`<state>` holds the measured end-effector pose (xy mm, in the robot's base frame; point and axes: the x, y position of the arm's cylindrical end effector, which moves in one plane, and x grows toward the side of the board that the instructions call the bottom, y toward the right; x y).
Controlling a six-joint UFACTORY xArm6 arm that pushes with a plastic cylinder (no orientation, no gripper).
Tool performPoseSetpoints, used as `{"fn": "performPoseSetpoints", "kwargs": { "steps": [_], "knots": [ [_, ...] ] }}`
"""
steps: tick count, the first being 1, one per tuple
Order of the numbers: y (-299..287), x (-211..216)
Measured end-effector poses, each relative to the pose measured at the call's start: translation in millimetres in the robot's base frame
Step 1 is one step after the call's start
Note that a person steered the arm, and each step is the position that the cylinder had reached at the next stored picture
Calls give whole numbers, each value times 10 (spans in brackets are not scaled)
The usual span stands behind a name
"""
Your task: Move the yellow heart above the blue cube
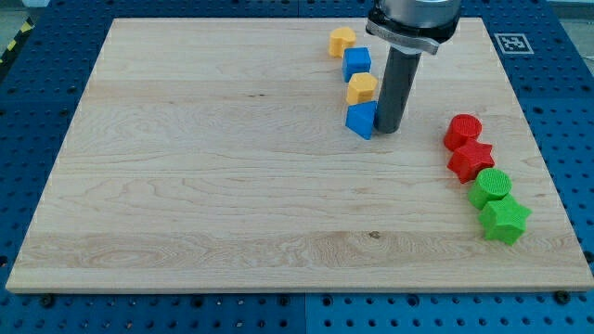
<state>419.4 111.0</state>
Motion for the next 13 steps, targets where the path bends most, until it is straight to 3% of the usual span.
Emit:
{"fn": "performPoseSetpoints", "kwargs": {
  "steps": [5,6,8,9,10,12,13],
  "knots": [
    [378,-168],
    [403,-466],
    [406,-1572],
    [288,-2104],
    [-13,-2274],
    [-880,-2115],
    [-896,-2095]
  ]
}}
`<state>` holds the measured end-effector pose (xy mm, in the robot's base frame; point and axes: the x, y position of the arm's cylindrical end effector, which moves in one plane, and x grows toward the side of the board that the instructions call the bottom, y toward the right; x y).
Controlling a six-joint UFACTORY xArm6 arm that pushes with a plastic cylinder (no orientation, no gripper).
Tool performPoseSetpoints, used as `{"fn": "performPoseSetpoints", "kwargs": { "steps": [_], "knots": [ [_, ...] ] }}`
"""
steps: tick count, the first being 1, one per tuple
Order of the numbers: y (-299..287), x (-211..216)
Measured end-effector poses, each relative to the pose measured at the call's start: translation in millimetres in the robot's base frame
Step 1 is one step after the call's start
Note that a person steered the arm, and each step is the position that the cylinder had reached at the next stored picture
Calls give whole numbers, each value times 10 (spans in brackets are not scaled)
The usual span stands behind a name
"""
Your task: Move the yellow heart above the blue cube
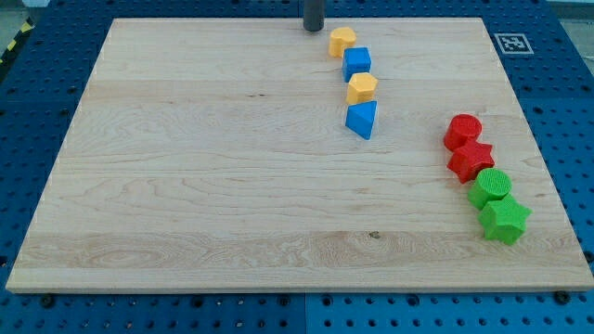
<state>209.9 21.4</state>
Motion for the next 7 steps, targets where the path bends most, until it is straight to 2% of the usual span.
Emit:
{"fn": "performPoseSetpoints", "kwargs": {
  "steps": [2,7],
  "knots": [
    [0,356],
    [206,356]
  ]
}}
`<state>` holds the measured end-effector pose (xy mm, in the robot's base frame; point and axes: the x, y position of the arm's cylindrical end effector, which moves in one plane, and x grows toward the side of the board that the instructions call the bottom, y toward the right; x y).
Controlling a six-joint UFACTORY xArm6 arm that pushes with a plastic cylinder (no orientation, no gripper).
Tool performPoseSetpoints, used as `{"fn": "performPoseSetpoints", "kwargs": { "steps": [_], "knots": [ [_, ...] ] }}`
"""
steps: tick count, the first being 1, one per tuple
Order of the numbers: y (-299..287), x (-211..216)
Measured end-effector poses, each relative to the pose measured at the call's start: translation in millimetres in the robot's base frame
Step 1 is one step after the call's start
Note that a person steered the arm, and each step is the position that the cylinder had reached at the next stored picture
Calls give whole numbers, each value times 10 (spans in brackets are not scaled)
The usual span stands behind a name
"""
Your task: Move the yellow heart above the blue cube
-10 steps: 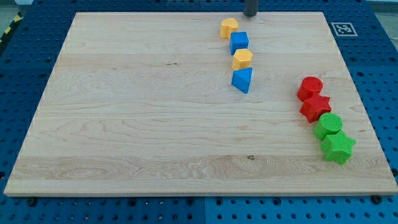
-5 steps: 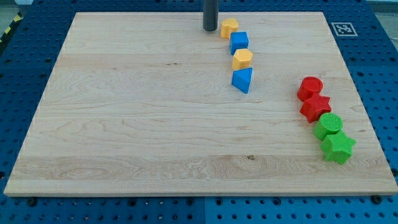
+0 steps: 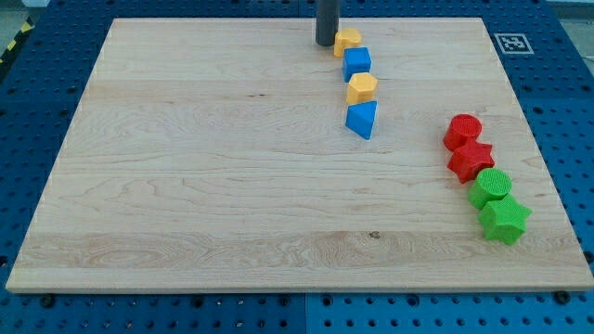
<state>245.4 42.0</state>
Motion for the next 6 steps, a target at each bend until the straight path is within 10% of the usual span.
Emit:
{"fn": "performPoseSetpoints", "kwargs": {
  "steps": [4,6],
  "knots": [
    [636,-523],
    [1256,-31]
  ]
}}
